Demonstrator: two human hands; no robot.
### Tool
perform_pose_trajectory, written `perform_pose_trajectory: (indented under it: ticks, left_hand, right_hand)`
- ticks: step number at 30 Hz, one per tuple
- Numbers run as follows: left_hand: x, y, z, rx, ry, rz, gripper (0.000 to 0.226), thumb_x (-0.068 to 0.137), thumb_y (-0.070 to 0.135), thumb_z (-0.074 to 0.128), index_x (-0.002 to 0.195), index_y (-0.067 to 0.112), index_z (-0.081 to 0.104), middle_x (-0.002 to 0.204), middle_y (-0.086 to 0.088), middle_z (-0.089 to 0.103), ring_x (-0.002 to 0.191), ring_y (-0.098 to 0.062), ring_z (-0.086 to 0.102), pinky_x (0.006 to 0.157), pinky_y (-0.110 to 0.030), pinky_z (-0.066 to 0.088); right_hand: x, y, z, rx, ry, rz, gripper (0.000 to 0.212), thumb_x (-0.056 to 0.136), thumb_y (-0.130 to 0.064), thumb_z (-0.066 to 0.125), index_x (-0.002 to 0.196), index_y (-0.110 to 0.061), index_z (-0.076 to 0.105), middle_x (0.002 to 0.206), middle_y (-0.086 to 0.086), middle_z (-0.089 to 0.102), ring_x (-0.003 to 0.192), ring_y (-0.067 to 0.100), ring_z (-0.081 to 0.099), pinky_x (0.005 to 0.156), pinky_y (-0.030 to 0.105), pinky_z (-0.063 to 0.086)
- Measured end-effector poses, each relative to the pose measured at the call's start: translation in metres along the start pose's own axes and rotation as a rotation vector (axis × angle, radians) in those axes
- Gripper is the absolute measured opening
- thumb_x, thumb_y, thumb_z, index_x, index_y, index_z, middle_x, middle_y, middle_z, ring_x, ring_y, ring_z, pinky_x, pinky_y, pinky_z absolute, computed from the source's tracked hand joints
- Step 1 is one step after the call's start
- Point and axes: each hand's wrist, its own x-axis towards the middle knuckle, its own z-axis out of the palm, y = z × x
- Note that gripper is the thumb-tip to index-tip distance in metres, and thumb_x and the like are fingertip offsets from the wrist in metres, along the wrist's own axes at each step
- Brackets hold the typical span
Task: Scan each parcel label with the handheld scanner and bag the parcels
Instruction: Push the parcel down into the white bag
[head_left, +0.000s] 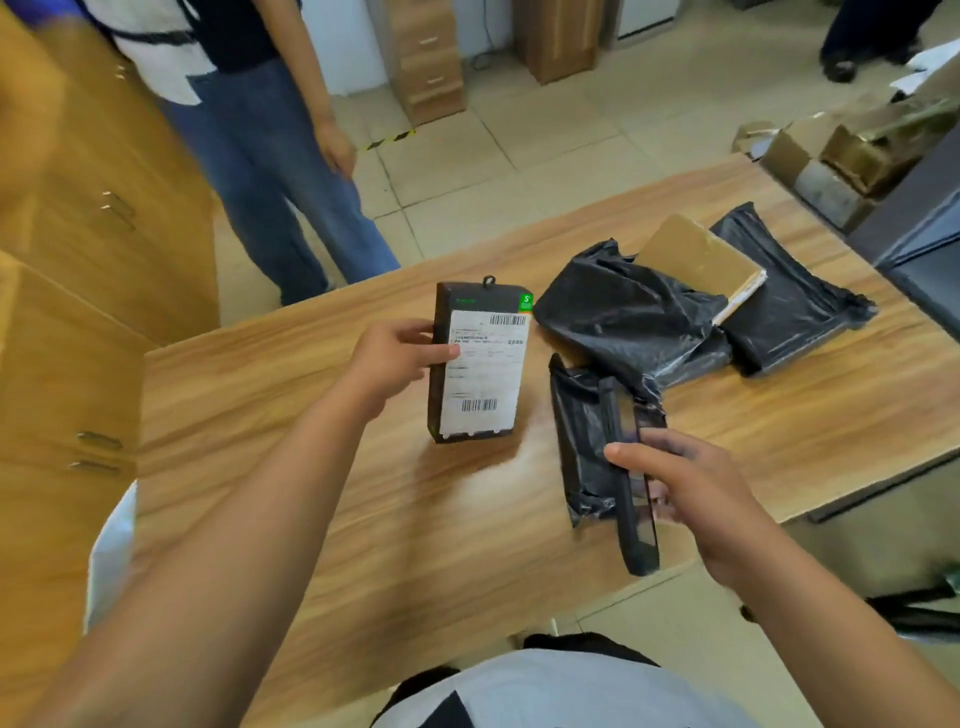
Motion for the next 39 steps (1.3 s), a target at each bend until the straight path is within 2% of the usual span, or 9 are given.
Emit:
perform_pose_trajectory:
  ticks: [4,8,12,14,16,20,26,34,39]
  left_hand:
    - [-0.049,-0.060,-0.040,-0.206,0.118,-0.218,0.038,0.082,0.023,0.080,0.118,0.021,0.068,0.108,0.000,0.074,0.101,-0.018,0.070,0.077,-0.030,0.051]
    - [-0.099,-0.119,-0.067,-0.401,0.206,-0.414,0.030,0.087,0.027,0.073,0.116,0.017,0.070,0.106,0.000,0.076,0.090,-0.013,0.072,0.065,-0.021,0.053]
    - [-0.139,-0.166,-0.079,-0.567,0.318,-0.541,0.018,0.091,0.028,0.067,0.106,0.017,0.070,0.103,-0.001,0.075,0.080,-0.011,0.069,0.056,-0.016,0.053]
    - [-0.153,-0.181,-0.082,-0.630,0.388,-0.590,0.015,0.092,0.027,0.067,0.103,0.017,0.069,0.099,0.000,0.073,0.082,-0.012,0.065,0.055,-0.015,0.052]
    - [-0.163,-0.193,-0.085,-0.667,0.442,-0.629,0.015,0.093,0.028,0.067,0.102,0.017,0.068,0.097,0.001,0.071,0.089,-0.013,0.063,0.057,-0.016,0.052]
    - [-0.167,-0.210,-0.094,-0.671,0.520,-0.630,0.027,0.091,0.025,0.069,0.115,0.012,0.067,0.111,-0.005,0.069,0.109,-0.017,0.062,0.070,-0.021,0.051]
    - [-0.155,-0.224,-0.110,-0.682,0.608,-0.625,0.012,0.088,0.025,0.073,0.092,0.015,0.067,0.100,-0.004,0.072,0.093,-0.016,0.065,0.064,-0.023,0.051]
    - [-0.123,-0.228,-0.137,-0.653,0.505,-0.600,0.017,0.094,0.021,0.066,0.108,0.012,0.065,0.100,-0.004,0.069,0.080,-0.016,0.061,0.046,-0.017,0.049]
    - [-0.103,-0.232,-0.146,-0.637,0.451,-0.531,0.027,0.093,0.016,0.067,0.120,0.015,0.063,0.108,-0.005,0.069,0.089,-0.019,0.063,0.061,-0.025,0.050]
  right_hand:
    - [0.009,-0.010,0.039,-0.079,-0.119,0.009,0.078,0.051,-0.049,0.091,0.122,-0.022,0.071,0.115,0.007,0.074,0.102,0.031,0.068,0.089,0.054,0.058]
    - [0.013,-0.018,0.080,-0.181,-0.255,-0.032,0.057,0.066,-0.043,0.087,0.117,-0.023,0.071,0.105,0.006,0.076,0.082,0.021,0.072,0.080,0.048,0.058]
    - [0.014,-0.016,0.114,-0.266,-0.354,-0.037,0.061,0.075,-0.037,0.086,0.129,-0.016,0.066,0.114,0.011,0.072,0.097,0.029,0.068,0.088,0.048,0.057]
    - [0.013,-0.016,0.127,-0.290,-0.404,-0.030,0.058,0.076,-0.036,0.086,0.127,-0.016,0.066,0.109,0.010,0.073,0.088,0.025,0.073,0.073,0.039,0.061]
    - [0.011,-0.016,0.138,-0.303,-0.448,-0.033,0.048,0.076,-0.033,0.086,0.119,-0.019,0.068,0.097,0.009,0.076,0.065,0.015,0.074,0.053,0.027,0.056]
    - [0.008,-0.016,0.160,-0.321,-0.478,-0.027,0.034,0.072,-0.033,0.086,0.102,-0.026,0.070,0.089,0.005,0.077,0.055,0.010,0.071,0.052,0.025,0.054]
    - [0.006,-0.018,0.187,-0.317,-0.480,-0.021,0.037,0.067,-0.027,0.088,0.100,-0.018,0.076,0.069,0.001,0.074,0.053,0.012,0.067,0.047,0.026,0.055]
    - [-0.007,-0.025,0.218,-0.328,-0.375,-0.011,0.040,0.070,-0.024,0.088,0.107,-0.015,0.074,0.077,0.006,0.073,0.054,0.013,0.068,0.047,0.025,0.054]
    - [-0.020,-0.027,0.236,-0.384,-0.301,0.001,0.039,0.072,-0.026,0.087,0.107,-0.018,0.073,0.083,0.010,0.072,0.054,0.013,0.067,0.053,0.029,0.056]
